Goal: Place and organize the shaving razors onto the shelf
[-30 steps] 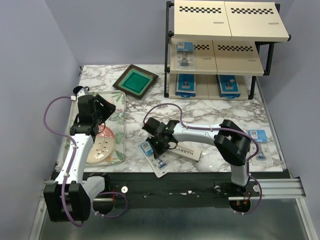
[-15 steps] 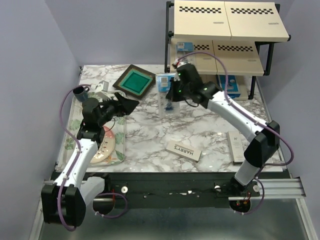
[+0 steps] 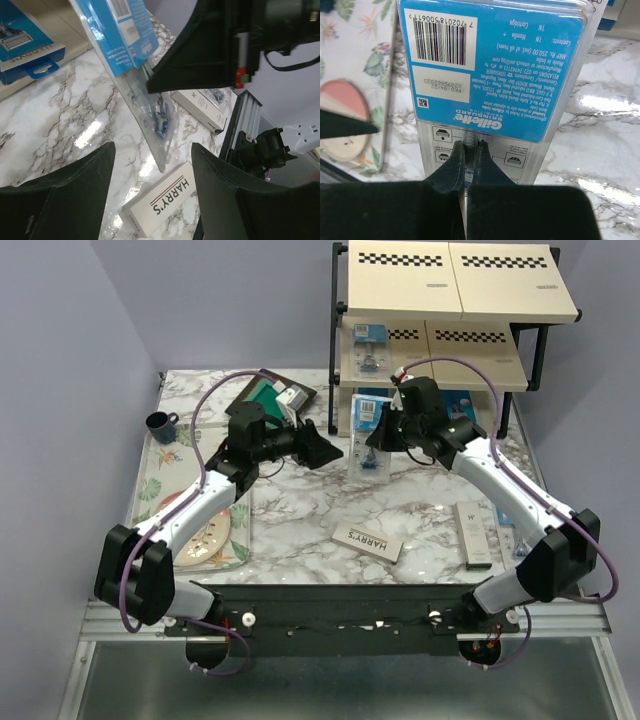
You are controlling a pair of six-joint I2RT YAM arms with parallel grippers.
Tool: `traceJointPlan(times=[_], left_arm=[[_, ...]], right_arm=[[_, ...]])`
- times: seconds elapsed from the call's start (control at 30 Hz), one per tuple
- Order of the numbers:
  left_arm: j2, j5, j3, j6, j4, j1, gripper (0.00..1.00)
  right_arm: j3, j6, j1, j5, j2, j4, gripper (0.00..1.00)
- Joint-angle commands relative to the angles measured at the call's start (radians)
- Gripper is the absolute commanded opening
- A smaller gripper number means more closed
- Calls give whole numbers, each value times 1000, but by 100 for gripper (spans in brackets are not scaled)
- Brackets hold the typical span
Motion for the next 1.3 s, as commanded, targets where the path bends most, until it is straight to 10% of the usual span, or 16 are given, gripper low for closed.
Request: traceJointPlan(times=[0.0, 0.27, 0.63, 0.7, 0.83, 1.27], left_arm=[[69, -85, 60, 25, -3, -61, 70], [161, -85, 88, -18, 49, -137, 66], [253, -33, 108, -148, 167, -157, 16], [259, 4, 106, -161, 196, -156, 5], [252, 51, 60, -230, 320, -131, 0], [250, 199, 65, -587, 551, -53, 0]], right_arm=[[-48, 25, -5, -75, -93, 56, 1], [-134, 0, -14, -98, -167, 75, 1], [-217, -56, -20, -182, -211, 79, 1], [-224, -82, -35, -196, -225, 72, 14], [-243, -188, -115, -358, -279, 52, 72], [-506, -313, -344, -1207, -282, 189, 88]])
